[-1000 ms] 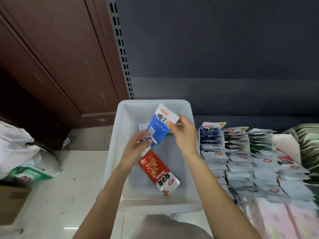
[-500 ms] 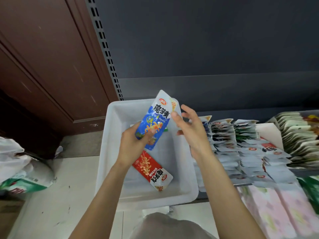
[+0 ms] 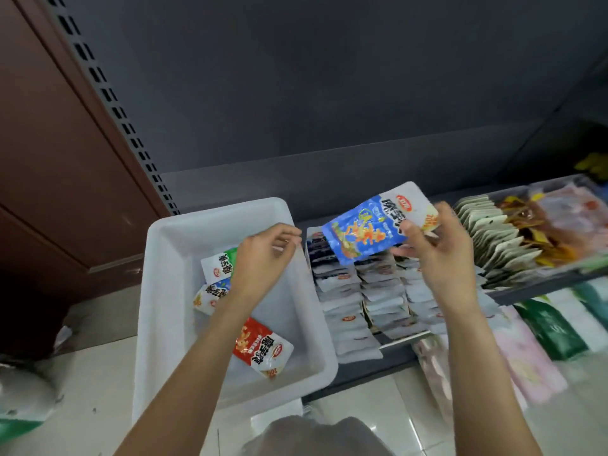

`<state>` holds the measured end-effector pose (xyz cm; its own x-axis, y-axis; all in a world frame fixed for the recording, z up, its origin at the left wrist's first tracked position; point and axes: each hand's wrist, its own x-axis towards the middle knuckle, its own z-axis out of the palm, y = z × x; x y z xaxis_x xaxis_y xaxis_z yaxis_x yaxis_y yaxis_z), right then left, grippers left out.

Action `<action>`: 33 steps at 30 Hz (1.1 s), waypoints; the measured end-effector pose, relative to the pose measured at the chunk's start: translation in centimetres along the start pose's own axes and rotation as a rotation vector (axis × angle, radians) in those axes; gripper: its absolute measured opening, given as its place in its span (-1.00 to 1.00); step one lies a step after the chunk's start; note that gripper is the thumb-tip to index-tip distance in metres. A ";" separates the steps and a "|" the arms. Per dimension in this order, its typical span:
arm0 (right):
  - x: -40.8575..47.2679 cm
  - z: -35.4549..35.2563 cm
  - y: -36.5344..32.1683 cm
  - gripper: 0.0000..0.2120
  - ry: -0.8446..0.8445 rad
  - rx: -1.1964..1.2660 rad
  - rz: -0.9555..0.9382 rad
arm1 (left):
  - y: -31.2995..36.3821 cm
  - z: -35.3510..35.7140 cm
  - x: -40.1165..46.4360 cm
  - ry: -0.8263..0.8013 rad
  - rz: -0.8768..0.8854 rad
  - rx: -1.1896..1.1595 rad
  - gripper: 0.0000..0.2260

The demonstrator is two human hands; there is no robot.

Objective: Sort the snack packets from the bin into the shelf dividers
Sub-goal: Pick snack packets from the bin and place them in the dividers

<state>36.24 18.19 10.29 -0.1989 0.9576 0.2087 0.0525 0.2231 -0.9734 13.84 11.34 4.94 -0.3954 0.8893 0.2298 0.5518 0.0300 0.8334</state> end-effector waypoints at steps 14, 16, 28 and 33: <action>5.5 -1.2 0.2 -0.96 -0.099 -0.135 -0.193 | -1.9 3.5 0.1 -0.267 0.254 0.308 -0.75; 6.4 0.4 0.9 -0.96 -0.224 -0.246 -0.196 | -1.9 3.5 -0.2 -0.242 0.257 0.335 -0.73; 8.4 6.3 4.3 -0.90 -0.636 -0.956 -0.412 | -1.5 3.3 0.0 -0.232 0.242 0.353 -0.72; 8.2 7.7 5.0 -0.84 -0.700 -1.242 -0.397 | -1.6 3.5 0.0 -0.227 0.252 0.365 -0.73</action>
<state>27.34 25.71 6.41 -0.8016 0.5979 -0.0024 0.5957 0.7984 -0.0876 15.50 12.91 1.84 -0.0693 0.9651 0.2527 0.8469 -0.0770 0.5262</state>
